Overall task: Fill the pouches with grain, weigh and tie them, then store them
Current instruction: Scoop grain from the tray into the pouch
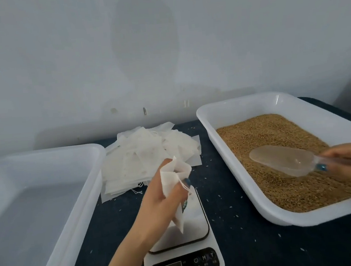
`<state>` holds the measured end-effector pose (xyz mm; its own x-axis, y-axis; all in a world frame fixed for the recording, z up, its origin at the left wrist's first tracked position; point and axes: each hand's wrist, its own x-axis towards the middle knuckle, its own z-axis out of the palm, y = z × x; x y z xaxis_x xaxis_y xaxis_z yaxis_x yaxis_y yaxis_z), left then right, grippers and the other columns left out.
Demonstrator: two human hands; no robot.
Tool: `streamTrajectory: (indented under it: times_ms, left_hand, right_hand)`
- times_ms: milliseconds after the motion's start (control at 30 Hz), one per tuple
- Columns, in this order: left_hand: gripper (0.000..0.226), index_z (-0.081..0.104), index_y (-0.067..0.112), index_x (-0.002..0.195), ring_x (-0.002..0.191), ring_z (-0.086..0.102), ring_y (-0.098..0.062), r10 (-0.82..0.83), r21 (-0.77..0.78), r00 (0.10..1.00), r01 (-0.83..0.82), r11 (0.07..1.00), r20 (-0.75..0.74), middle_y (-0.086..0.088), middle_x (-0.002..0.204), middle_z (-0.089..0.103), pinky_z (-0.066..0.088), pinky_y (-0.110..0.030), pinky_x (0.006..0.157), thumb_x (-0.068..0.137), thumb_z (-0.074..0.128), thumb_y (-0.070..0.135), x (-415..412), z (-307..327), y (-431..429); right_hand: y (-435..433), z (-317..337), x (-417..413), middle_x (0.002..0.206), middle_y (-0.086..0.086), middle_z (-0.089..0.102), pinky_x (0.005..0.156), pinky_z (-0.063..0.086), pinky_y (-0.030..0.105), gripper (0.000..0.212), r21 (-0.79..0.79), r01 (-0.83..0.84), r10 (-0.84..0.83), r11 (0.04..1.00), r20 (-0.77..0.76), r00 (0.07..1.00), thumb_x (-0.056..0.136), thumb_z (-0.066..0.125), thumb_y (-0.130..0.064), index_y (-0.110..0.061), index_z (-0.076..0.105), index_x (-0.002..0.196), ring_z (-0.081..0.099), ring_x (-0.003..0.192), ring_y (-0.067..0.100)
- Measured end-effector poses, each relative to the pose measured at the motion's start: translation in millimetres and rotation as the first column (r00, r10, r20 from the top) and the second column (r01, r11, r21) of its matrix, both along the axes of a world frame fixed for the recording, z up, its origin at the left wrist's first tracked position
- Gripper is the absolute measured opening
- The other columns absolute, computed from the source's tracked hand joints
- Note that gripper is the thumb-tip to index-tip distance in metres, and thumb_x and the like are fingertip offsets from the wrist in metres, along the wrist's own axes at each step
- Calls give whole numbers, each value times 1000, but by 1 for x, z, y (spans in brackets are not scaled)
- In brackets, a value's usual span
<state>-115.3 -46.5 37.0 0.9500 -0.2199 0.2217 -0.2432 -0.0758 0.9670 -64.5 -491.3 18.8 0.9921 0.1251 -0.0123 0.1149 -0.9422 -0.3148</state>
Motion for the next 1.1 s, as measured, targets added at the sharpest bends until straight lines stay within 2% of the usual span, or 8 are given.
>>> streamTrajectory:
  times_ms: [100, 267, 533, 600, 700, 767, 900, 1100]
  left_hand:
    - [10, 61, 51, 73, 55, 50, 1, 38, -56, 998, -40, 998, -47, 11, 62, 54, 46, -13, 54, 67, 52, 50, -1, 1, -3]
    - [36, 56, 20, 87, 55, 44, -7, 30, -104, 995, -40, 994, -97, 3, 63, 49, 42, -17, 54, 70, 51, 52, -2, -5, -9]
    - [62, 38, 30, 100, 73, 57, -2, 125, 158, 992, -123, 980, -5, 8, 85, 56, 49, -28, 77, 70, 27, 83, -5, 14, -11]
    - [58, 39, 26, 101, 77, 58, -6, 173, 159, 984, -163, 974, -48, 4, 83, 54, 47, -19, 73, 83, 21, 78, -3, 24, -18]
    - [32, 36, 30, 82, 86, 47, -13, 345, -7, 937, -346, 938, -58, 7, 86, 42, 34, -11, 67, 109, 20, 23, 15, 12, -4]
    - [33, 48, 29, 102, 89, 41, -13, 338, -95, 937, -346, 933, -92, 2, 98, 41, 33, -20, 68, 108, 23, 8, 18, 13, 8]
    - [52, 45, 3, 128, 105, 53, -29, 279, 13, 952, -280, 960, -128, -15, 111, 56, 45, -38, 98, 98, 36, 45, 13, 9, 15]
    - [16, 68, 28, 99, 91, 69, -8, 234, 167, 968, -246, 955, 88, 9, 96, 73, 55, -22, 77, 89, 62, 38, 12, -21, 44]
  right_hand:
    - [-8, -10, 12, 83, -40, 64, 59, 57, 24, 53, -43, 40, -33, 998, 153, 988, 70, 32, -97, -64, 61, 99, 64, 72, -15]
    - [56, 24, -6, 98, -23, 68, 67, 55, 23, 56, -283, 26, 49, 959, 255, 966, 75, 33, -79, -50, 60, 114, 60, 78, -4]
    - [243, 47, -60, 109, -36, 59, 83, 49, 6, 44, 372, -390, 322, 843, 232, 918, 79, 56, -64, -49, 53, 120, 55, 102, -18]
    - [272, 38, -53, 100, -29, 60, 76, 51, 11, 45, 416, -371, 281, 830, 264, 923, 79, 57, -66, -44, 54, 118, 57, 94, -14]
    - [298, 31, -41, 93, -19, 63, 70, 52, 19, 43, 443, -332, 191, 833, 332, 924, 82, 54, -63, -33, 64, 111, 60, 83, -2]
    - [303, 27, -34, 87, -12, 67, 69, 55, 34, 35, 483, -311, 136, 818, 364, 921, 89, 53, -54, -24, 68, 99, 63, 78, 7]
    - [307, 21, -21, 79, -6, 68, 69, 54, 46, 29, 595, -299, 132, 746, 308, 942, 96, 55, -41, -16, 66, 84, 65, 73, 14]
    - [304, 8, -12, 61, -2, 55, 54, 44, 30, 39, 606, -364, 184, 707, 340, 922, 96, 57, -42, -11, 57, 73, 52, 56, 9]
